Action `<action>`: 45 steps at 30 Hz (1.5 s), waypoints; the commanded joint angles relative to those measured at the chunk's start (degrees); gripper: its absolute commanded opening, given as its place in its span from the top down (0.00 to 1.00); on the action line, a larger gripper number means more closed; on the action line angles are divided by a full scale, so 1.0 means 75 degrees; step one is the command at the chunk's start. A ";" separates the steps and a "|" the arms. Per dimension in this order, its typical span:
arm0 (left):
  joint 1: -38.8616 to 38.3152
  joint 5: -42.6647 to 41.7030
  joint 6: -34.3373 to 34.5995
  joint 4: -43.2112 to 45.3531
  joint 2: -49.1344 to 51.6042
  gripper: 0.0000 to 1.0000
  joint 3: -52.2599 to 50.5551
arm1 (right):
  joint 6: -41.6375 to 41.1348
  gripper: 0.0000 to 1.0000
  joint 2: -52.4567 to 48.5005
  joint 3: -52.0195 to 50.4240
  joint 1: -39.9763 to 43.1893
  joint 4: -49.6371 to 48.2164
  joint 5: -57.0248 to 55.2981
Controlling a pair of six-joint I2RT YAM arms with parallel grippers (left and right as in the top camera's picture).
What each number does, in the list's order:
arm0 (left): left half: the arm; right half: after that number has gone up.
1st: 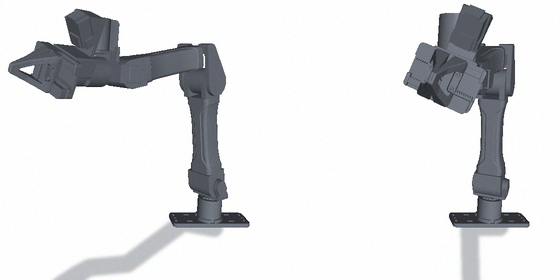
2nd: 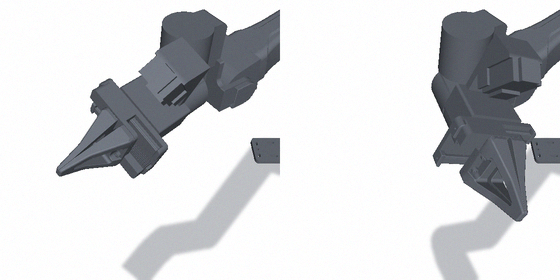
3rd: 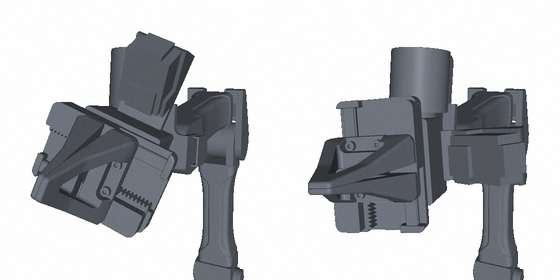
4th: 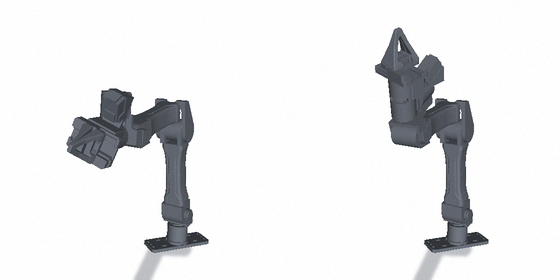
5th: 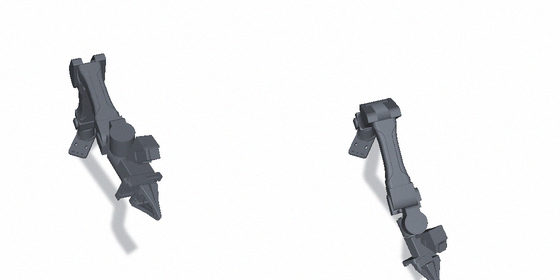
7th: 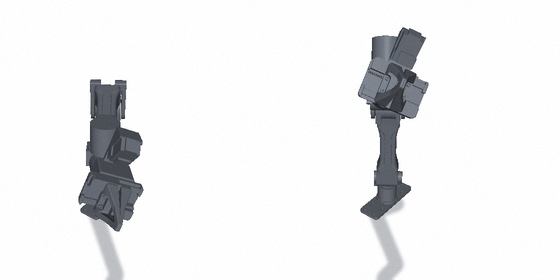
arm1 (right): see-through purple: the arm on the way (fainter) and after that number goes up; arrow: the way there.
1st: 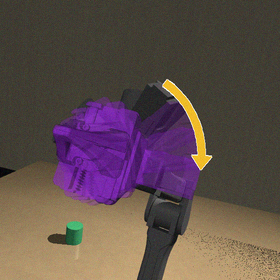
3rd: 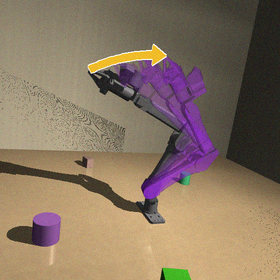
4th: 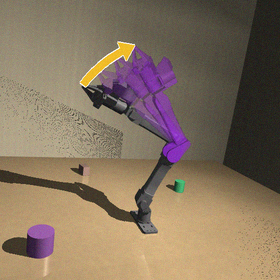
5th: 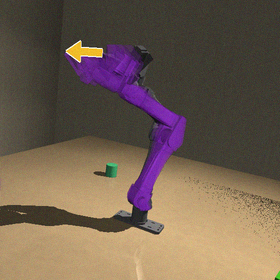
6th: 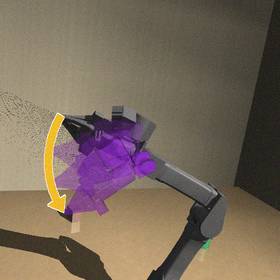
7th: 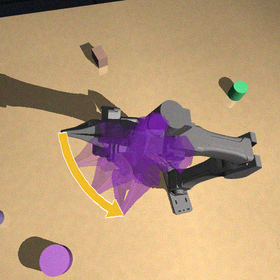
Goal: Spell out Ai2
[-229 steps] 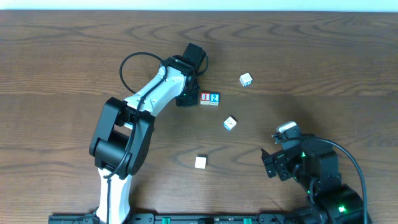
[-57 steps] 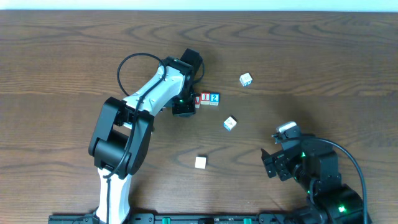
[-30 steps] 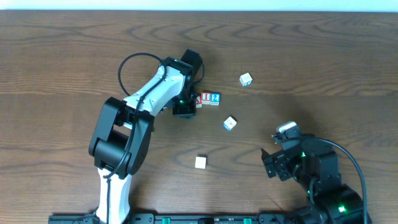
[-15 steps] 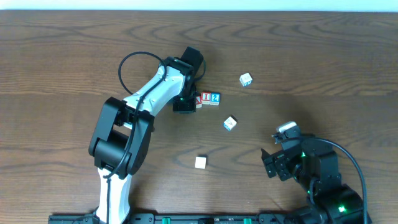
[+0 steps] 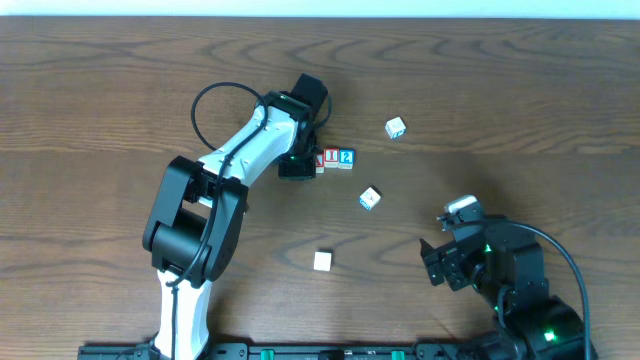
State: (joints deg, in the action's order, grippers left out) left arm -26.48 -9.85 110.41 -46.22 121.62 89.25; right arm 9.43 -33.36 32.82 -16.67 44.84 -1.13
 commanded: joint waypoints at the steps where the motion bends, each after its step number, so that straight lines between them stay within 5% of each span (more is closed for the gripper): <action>1: 0.0038 0.0259 -0.0160 -0.0055 0.0117 0.60 0.0067 | -0.0050 0.01 0.0012 -0.0006 0.0067 -0.0009 -0.0050; 12: 0.0519 0.0105 -0.0539 -0.0423 -0.0073 0.67 0.0067 | -0.0050 0.01 0.0012 -0.0006 0.0067 -0.0006 -0.0050; 18: 0.0475 0.0210 -0.0871 -0.0994 -0.0606 0.62 0.0067 | -0.0052 0.01 0.0012 -0.0006 0.0067 -0.0009 -0.0050; 33: -0.0306 0.0414 -0.3937 -0.1113 -0.1139 0.50 0.0067 | -0.0050 0.01 0.0012 -0.0006 0.0067 -0.0006 -0.0050; 45: -0.0906 0.0667 -0.2684 -0.1457 -0.1134 0.48 0.0064 | -0.0050 0.01 0.0012 -0.0006 0.0067 -0.0009 -0.0050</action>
State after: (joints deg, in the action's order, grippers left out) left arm -32.05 -7.29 85.65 -56.64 114.65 89.25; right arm 9.43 -33.36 32.82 -16.67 44.82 -1.13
